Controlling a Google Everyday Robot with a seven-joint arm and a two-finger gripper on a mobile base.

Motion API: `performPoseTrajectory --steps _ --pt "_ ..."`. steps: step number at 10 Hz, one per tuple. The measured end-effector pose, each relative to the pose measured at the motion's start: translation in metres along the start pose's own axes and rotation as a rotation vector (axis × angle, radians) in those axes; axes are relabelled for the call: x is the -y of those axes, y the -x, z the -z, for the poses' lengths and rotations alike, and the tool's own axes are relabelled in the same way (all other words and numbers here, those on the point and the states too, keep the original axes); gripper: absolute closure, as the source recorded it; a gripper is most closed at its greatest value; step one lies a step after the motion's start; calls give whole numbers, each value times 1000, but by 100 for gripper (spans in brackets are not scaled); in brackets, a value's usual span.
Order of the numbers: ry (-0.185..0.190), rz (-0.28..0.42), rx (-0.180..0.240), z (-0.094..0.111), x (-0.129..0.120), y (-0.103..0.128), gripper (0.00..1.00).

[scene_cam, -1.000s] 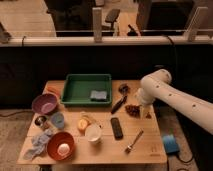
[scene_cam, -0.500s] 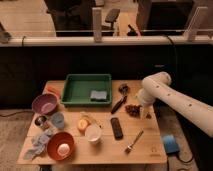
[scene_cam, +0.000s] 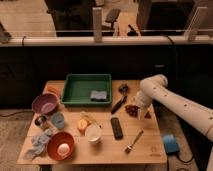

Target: Place grapes in paper cup

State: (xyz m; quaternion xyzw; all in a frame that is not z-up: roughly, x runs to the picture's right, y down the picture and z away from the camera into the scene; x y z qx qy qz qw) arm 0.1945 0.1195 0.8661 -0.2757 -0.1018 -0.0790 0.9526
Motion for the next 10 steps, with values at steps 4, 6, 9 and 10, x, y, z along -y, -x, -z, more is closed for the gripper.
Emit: performPoseTrajectory --steps 4,6,9,10 --pt "20 -12 16 -16 -1 -5 20" --pt "26 -10 16 -24 -5 0 25" --pt "28 -16 17 -29 -5 -2 54" --pt "30 -17 17 -30 -5 -2 64"
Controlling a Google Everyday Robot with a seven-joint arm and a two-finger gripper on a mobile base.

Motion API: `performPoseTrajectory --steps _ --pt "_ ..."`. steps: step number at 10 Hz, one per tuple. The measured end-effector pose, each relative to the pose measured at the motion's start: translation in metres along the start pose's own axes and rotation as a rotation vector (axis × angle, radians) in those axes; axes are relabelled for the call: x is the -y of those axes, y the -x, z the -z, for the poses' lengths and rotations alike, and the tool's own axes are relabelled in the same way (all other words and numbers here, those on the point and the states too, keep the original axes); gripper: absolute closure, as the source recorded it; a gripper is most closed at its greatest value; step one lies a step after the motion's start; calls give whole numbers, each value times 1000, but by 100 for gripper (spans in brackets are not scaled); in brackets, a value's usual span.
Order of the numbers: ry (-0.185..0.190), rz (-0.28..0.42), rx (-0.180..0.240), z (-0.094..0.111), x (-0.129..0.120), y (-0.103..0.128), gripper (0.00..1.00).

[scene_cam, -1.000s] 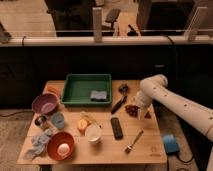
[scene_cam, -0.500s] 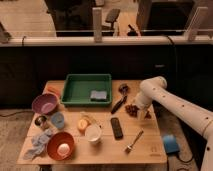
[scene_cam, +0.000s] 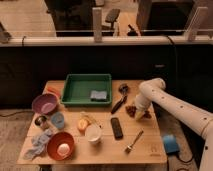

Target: Place grapes in paper cup

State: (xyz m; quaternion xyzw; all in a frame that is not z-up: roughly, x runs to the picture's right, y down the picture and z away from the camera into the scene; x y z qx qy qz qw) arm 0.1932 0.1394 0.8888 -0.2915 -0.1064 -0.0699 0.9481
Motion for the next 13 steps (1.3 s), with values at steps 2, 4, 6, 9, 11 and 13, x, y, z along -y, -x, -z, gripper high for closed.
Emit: performPoseTrajectory --steps 2,4,6,9,11,13 --pt "7 -4 3 -6 1 0 86" --pt "8 -5 4 -7 1 1 95" --pt "10 -5 4 -7 1 1 96" --pt "12 -5 4 -7 0 1 96" --pt "-1 2 4 1 0 2 96" --pt "-24 17 6 28 5 8 96"
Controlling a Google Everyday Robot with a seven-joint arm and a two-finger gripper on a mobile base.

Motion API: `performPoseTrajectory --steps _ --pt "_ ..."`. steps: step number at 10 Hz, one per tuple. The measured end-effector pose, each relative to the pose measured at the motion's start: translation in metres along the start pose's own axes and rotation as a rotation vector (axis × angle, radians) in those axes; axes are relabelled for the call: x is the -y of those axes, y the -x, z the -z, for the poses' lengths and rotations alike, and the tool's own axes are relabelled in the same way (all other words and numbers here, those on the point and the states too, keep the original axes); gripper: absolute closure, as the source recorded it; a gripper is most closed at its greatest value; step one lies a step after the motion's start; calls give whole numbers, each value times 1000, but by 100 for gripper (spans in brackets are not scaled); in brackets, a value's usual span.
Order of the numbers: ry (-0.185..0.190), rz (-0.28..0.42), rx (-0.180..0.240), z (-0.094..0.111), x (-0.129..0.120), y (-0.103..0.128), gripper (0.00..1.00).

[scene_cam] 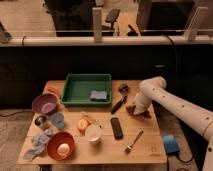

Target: Place grapes in paper cup

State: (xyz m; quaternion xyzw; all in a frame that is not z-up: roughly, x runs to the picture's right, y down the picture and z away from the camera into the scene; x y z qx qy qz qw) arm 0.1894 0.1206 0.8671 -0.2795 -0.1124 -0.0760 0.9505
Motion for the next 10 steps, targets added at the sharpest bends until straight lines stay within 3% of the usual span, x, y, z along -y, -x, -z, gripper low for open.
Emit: performPoseTrajectory --steps 4,6,10 --pt "-45 21 -5 34 5 6 96" --pt "-70 49 -5 62 10 15 96" --pt "-104 99 -6 91 15 26 96"
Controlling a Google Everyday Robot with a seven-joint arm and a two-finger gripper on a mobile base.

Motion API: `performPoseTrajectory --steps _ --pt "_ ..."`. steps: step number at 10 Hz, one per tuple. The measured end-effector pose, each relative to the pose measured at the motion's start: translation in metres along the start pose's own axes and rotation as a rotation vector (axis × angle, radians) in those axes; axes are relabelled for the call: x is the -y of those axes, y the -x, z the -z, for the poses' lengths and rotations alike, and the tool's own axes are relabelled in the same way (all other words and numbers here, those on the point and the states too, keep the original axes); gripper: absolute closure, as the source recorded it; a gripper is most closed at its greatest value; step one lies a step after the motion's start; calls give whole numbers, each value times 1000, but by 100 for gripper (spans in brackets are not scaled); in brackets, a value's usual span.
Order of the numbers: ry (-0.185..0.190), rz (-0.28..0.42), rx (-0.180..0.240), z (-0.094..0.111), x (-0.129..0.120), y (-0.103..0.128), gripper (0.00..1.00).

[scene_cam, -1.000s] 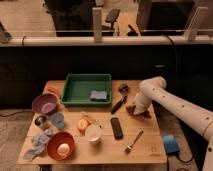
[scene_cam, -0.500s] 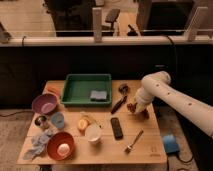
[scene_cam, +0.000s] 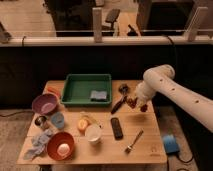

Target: Place grapes in paper cup

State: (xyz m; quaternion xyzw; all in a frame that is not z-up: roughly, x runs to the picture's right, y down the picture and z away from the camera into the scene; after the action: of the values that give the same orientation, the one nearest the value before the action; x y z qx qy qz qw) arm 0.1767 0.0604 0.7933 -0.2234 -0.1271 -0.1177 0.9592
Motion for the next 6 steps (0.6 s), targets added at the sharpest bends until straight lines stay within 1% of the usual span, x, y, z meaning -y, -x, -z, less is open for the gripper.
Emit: performPoseTrajectory --steps 2,6 --pt "-12 34 -3 19 0 5 96" --pt "-30 99 1 39 2 19 96"
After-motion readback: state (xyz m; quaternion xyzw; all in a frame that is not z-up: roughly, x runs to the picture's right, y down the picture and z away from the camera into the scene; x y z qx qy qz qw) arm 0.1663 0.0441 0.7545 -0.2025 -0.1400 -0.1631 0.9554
